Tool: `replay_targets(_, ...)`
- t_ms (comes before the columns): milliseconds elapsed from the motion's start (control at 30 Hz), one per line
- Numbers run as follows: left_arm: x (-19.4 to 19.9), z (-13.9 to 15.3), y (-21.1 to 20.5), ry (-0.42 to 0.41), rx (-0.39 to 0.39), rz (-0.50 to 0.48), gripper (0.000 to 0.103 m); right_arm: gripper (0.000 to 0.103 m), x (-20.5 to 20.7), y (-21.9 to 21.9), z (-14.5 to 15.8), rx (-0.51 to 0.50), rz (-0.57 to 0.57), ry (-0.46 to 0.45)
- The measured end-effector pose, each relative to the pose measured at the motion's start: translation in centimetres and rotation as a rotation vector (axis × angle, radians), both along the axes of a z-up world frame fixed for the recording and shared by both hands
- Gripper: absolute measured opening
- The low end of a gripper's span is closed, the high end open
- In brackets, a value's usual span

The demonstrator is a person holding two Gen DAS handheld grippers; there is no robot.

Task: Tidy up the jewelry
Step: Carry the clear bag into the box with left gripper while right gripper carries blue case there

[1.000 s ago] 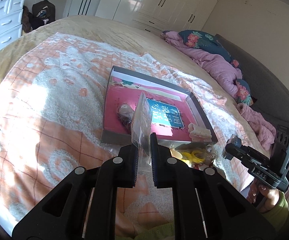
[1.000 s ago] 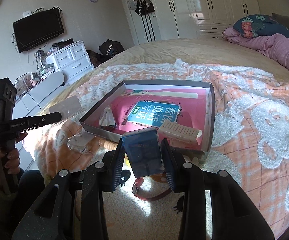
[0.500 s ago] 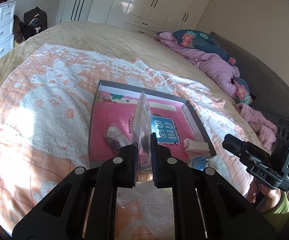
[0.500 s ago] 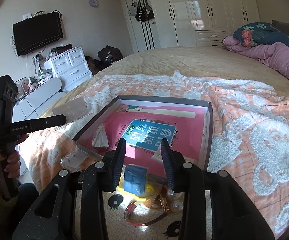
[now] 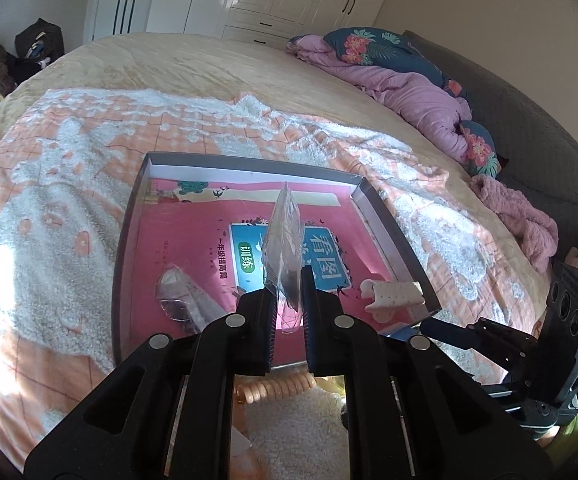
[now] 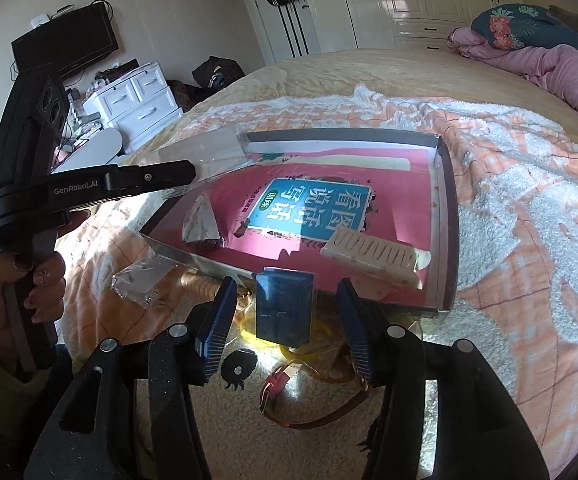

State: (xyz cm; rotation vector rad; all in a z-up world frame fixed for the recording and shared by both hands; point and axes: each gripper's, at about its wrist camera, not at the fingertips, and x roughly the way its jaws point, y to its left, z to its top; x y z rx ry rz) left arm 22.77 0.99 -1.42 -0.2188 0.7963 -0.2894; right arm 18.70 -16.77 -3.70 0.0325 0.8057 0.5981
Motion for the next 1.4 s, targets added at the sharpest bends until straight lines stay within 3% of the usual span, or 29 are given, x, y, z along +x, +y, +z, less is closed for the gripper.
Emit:
replay_targets(167, 0.7, -1.2, -0.4, 0.019, 0.011, -0.018, 0.005, 0.049, 0.5, 1.3, -1.0, -0.040, 0.010, 0.016)
replay_targets(200, 0.9, -1.3, -0.4, 0.022, 0.011, -0.021, 0.005, 0.045, 0.5, 1.4, -1.1, -0.049, 0.006, 0.010)
replay_targets(233, 0.9, -1.4, -0.3, 0.024, 0.010, -0.022, 0.005, 0.034, 0.5, 1.5, -1.1, -0.055, 0.007, -0.002)
replay_targets(267, 1.0, -1.5, -0.3, 0.026, 0.010, -0.023, 0.005, 0.033, 0.5, 1.5, -1.1, -0.056, 0.015, -0.004)
replay_targets(433, 1.5, -2.2, 0.0, 0.041, -0.002, -0.033, 0.005, 0.033, 0.6, 0.8, 0.6, -0.019, 0.017, -0.041)
replay_targets(700, 1.9, -3.1, -0.6, 0.062, -0.029, -0.078, 0.006, 0.033, 4.6, -2.4, 3.4, 0.011, -0.104, -0.104)
replay_targets(1167, 2.1, -4.3, -1.2, 0.099, -0.030, -0.109, 0.007, 0.033, 10.0, -1.6, -0.7, -0.131, -0.174, -0.050)
replay_targets(1267, 2.0, -4.4, -1.1, 0.101, -0.025, -0.101, 0.022, 0.033, 10.1, -1.5, -1.2, -0.136, -0.172, -0.037)
replay_targets(1400, 1.7, -4.4, -1.2, 0.099, -0.010, -0.096, 0.023, 0.033, 10.1, -1.4, -1.7, -0.133, -0.173, -0.016)
